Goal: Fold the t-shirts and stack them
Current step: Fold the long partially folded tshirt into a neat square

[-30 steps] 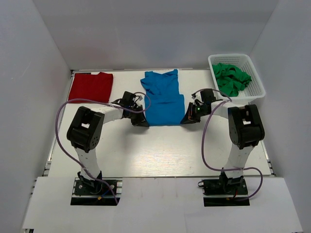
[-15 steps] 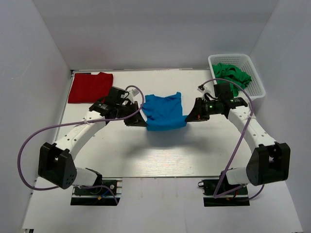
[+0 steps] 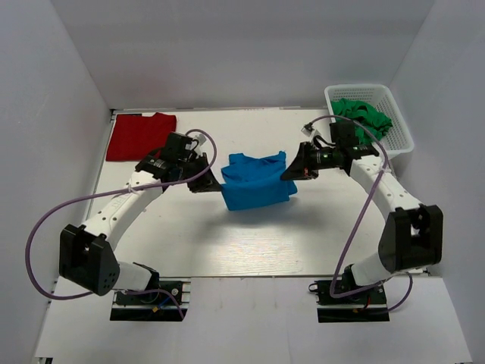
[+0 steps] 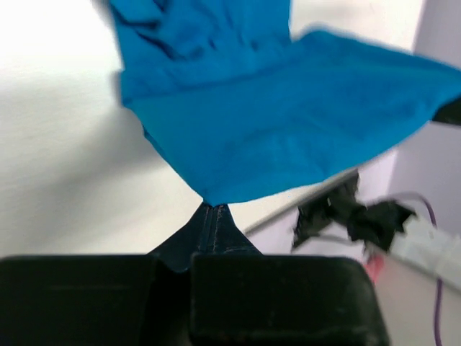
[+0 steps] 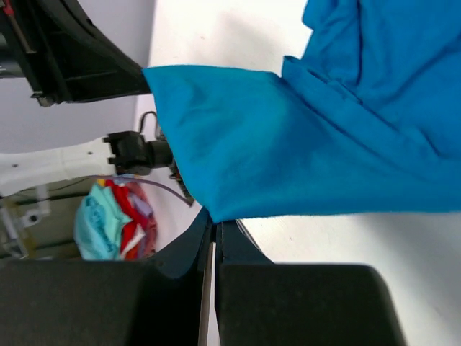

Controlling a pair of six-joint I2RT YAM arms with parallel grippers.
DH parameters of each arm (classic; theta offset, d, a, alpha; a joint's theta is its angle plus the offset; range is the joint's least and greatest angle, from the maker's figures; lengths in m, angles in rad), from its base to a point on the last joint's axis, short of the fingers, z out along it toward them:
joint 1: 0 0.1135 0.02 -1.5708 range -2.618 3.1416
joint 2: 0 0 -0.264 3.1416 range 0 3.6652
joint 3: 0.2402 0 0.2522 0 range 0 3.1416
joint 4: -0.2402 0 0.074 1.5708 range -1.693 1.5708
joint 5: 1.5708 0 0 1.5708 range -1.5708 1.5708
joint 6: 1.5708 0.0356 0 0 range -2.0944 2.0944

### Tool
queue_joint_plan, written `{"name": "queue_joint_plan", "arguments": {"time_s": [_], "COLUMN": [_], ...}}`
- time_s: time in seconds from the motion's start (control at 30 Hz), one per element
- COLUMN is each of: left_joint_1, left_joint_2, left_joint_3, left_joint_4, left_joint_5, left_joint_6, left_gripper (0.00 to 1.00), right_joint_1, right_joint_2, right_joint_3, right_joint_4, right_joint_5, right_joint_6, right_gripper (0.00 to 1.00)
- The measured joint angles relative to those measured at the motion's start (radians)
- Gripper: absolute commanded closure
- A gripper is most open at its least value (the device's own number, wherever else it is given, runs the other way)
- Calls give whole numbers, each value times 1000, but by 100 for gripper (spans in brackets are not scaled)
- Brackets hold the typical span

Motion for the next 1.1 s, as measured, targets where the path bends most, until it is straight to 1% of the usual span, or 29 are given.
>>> {"name": "queue_joint_plan", "arguments": {"time_s": [0.17,0.37,0.5,0.7,0.93,1.1], "left_joint_1": [3,10,19,51,75,85], "left_joint_2": [23,50,154,349,537,685], "left_joint_3": [57,89,150,253,408,571], "left_joint_4": [-2,82,121,164,211,225], "left_joint_5": [-156,-305,-344,-377,-360,-331], "left_joint_6": [-53,-95,-103,-101,-72,-35], "left_gripper": [100,100,100,100,100,100], "right_joint_1": [-5,-29,-56,-95,-127,-146], "right_joint_2": [98,155,244,403,567,627], "right_joint_3": [-6,-26,-24,8,145,197], "right_joint_4": [167,377,486,590,671,689], "right_joint_5": [-127,-231,-266,-288,-304,-299], "right_joint_6": [92,206,268,355,414,429], "right_gripper": [100,100,100,100,100,100]}}
